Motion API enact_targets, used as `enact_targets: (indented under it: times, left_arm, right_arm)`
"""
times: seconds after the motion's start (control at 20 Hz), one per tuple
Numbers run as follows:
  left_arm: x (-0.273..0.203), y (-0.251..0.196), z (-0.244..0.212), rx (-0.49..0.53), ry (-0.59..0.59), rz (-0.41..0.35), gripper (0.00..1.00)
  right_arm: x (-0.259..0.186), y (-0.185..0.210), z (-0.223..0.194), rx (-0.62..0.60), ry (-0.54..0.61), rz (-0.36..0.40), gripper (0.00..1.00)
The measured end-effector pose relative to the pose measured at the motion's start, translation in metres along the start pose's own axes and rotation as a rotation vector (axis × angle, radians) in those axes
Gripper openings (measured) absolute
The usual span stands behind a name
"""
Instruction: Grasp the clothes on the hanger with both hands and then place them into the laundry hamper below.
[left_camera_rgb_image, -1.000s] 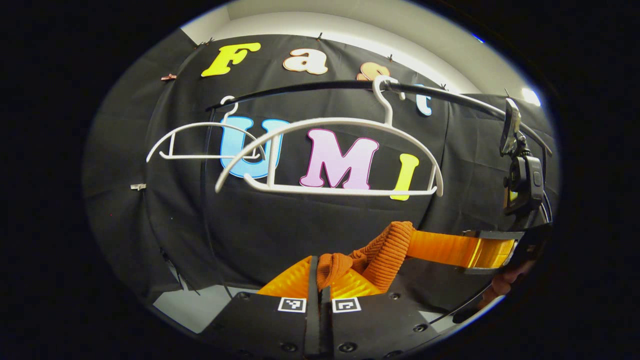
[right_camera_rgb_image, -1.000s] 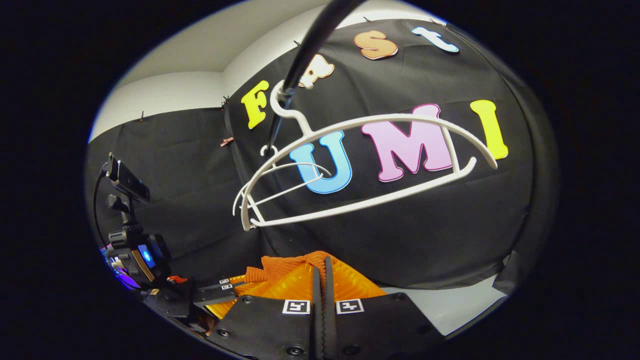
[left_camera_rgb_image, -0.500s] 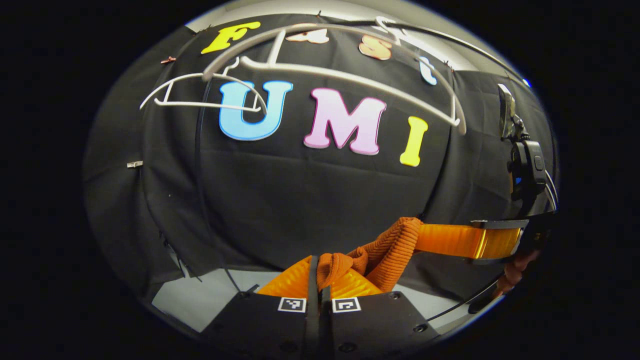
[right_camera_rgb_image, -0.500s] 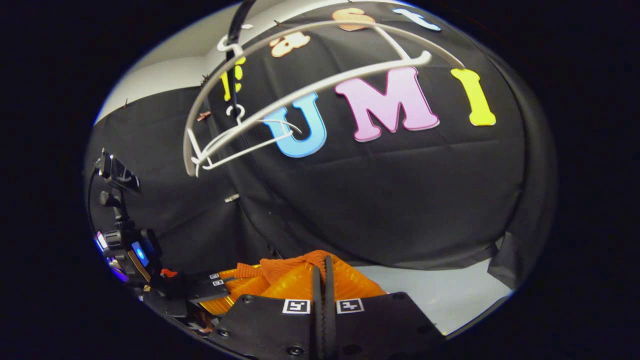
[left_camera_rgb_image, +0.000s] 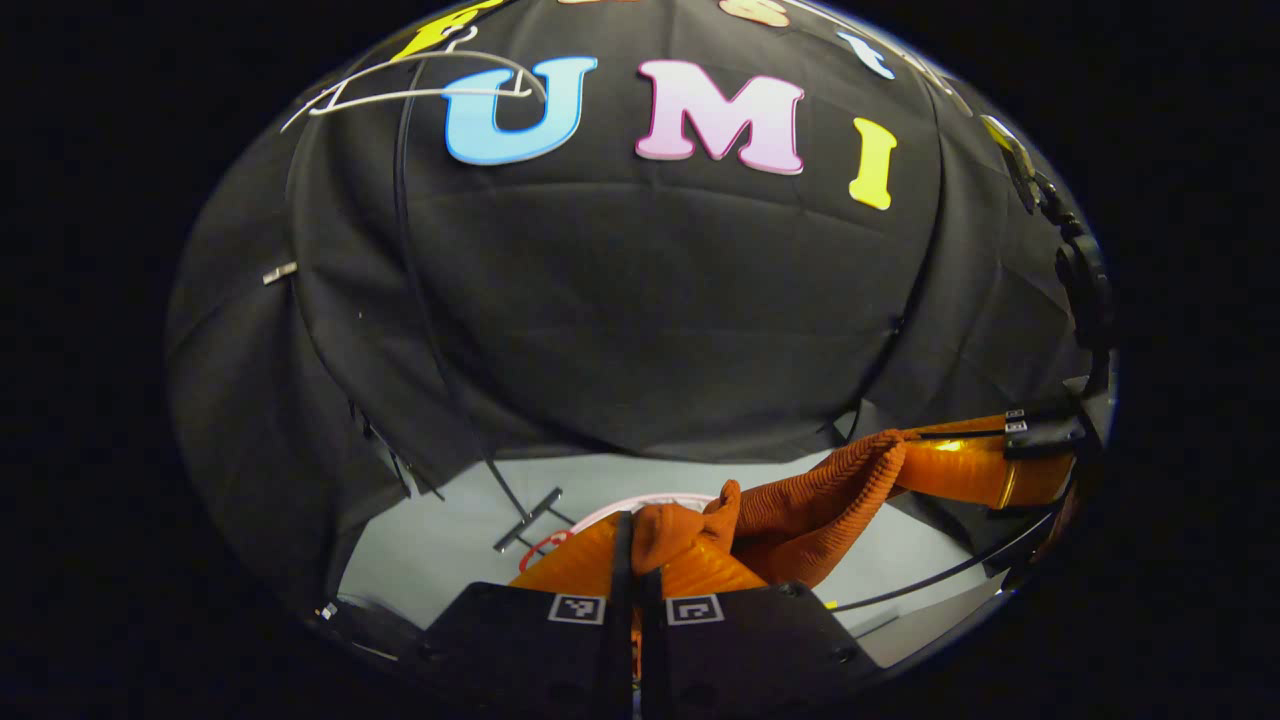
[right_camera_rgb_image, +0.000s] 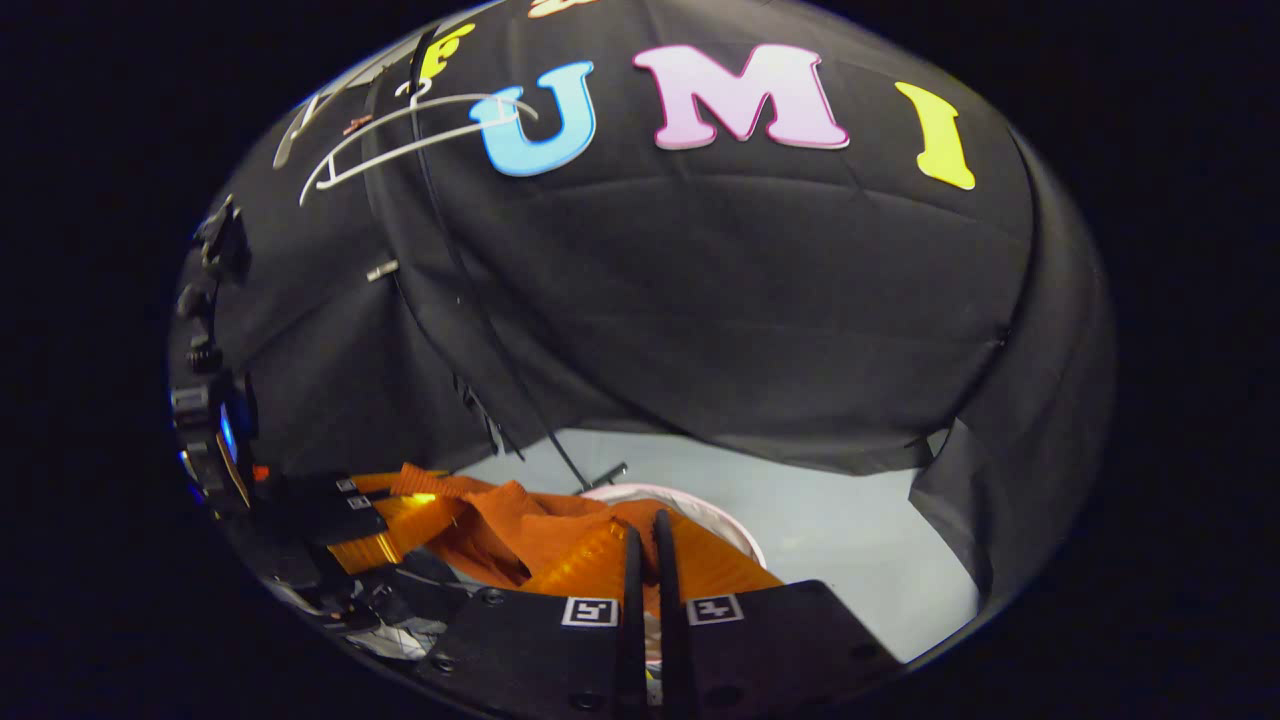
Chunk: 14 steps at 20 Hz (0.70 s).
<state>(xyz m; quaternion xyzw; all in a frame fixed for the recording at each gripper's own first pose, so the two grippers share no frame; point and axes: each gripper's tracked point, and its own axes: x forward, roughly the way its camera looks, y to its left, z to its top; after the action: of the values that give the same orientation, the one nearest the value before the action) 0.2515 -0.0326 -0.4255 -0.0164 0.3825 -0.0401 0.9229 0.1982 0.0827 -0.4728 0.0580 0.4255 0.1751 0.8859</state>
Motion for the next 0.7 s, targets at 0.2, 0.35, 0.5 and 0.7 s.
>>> enact_targets:
  times: [0.2,0.35,0.5,0.7]
  left_arm:
    - [0.011,0.012,-0.028,0.028,0.084,0.033,0.74]
    - [0.004,0.007,-0.026,0.079,0.079,0.019,0.89]
    - [-0.009,0.002,-0.021,0.105,0.053,0.008,0.86]
    - [-0.031,-0.009,-0.009,0.112,0.002,-0.039,0.86]
  right_arm:
    - [0.004,-0.015,-0.030,0.022,0.072,-0.090,0.80]
    - [-0.005,-0.023,-0.048,0.080,0.116,-0.151,0.99]
    - [-0.012,-0.036,-0.044,0.048,0.088,-0.230,0.99]
    - [-0.037,-0.023,-0.035,0.038,0.042,-0.238,0.99]
